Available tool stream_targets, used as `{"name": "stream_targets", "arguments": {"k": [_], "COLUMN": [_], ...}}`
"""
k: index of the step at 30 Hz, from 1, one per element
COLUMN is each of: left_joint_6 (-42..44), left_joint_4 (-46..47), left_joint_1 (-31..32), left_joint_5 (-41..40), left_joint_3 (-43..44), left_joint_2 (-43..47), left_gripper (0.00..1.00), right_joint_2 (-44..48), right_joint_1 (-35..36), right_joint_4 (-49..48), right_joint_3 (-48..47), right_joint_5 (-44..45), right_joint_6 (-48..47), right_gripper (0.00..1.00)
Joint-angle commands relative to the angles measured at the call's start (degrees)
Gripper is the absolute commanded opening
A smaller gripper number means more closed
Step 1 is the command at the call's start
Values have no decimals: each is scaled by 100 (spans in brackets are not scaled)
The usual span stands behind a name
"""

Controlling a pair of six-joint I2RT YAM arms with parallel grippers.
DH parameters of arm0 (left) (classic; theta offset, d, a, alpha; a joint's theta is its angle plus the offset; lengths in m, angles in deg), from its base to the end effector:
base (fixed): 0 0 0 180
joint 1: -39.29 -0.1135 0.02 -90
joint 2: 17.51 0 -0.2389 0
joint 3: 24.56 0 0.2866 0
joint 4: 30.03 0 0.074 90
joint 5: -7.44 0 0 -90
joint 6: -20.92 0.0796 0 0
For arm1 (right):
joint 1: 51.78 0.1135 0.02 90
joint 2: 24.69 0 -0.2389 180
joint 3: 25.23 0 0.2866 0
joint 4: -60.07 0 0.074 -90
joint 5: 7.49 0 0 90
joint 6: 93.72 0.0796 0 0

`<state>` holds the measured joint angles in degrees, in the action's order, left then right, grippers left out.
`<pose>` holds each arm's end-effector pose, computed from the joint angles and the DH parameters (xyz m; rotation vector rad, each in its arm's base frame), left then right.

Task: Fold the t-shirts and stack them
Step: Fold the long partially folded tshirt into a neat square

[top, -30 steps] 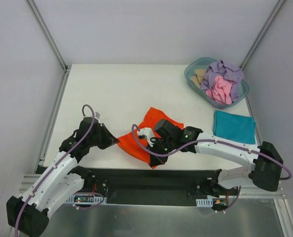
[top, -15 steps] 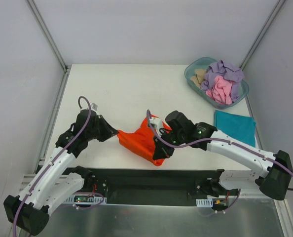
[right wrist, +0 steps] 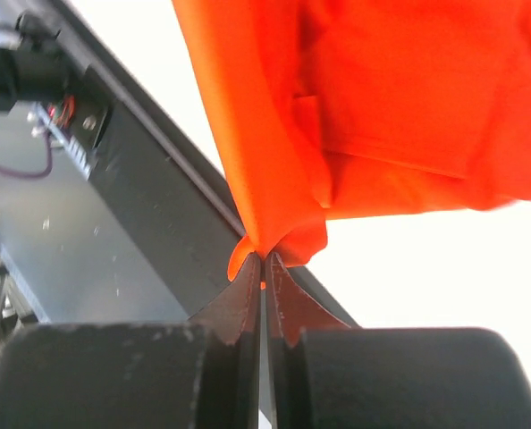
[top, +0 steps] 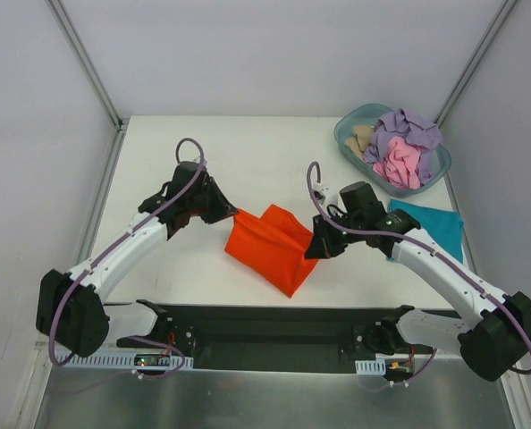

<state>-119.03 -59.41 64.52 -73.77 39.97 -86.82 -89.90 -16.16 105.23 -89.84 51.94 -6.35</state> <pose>0.3092 -0.1591 0.2274 -0.4018 2.2725 -0.8858 0.2251 0.2110 0.2253 -1.0370 2.1778 0.9049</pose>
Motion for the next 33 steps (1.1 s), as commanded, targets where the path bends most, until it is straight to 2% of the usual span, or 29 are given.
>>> {"name": "stream_targets", "arguments": {"k": [1,13,23,26,27,29,30,31,32,33], "left_joint_6": [284,759,917,996,1014,1040,1058,1084,1119,1137], "left_joint_4": [429,508,491,491,491,491,491,499,491,491], "left_joint_1": [25,175,175,175,166,157,157,157,149,148], "left_joint_5": [-151,509,474,588,675,764,799,816,825,817], "left_joint_3": [731,2489,3043,3140,3184,3210,3237,3246,3254,3246], "left_joint_2": [-834,-3252,-4098,-4256,-4283,-4327,-4318,-4275,-4222,-4169], "left_gripper": [0,0,0,7,14,22,28,47,56,64], "right_joint_2": [-35,-702,-1669,-1811,-1898,-1934,-1951,-1952,-1917,-1829], "right_joint_1": [-510,-1188,-1399,-1443,-1443,-1443,-1452,-1444,-1443,-1443], "right_joint_4": [295,-29,-337,-364,-346,-268,-232,-180,-110,-57], "right_joint_3": [68,164,-143,-239,-257,-345,-371,-415,-477,-521], "right_joint_5": [112,727,939,912,947,974,1035,1053,1053,1079], "right_joint_6": [-97,-123,-158,-123,-115,-106,-97,-97,-106,-114], "right_gripper": [1,1,1,3,10,27,42,49,57,84]}}
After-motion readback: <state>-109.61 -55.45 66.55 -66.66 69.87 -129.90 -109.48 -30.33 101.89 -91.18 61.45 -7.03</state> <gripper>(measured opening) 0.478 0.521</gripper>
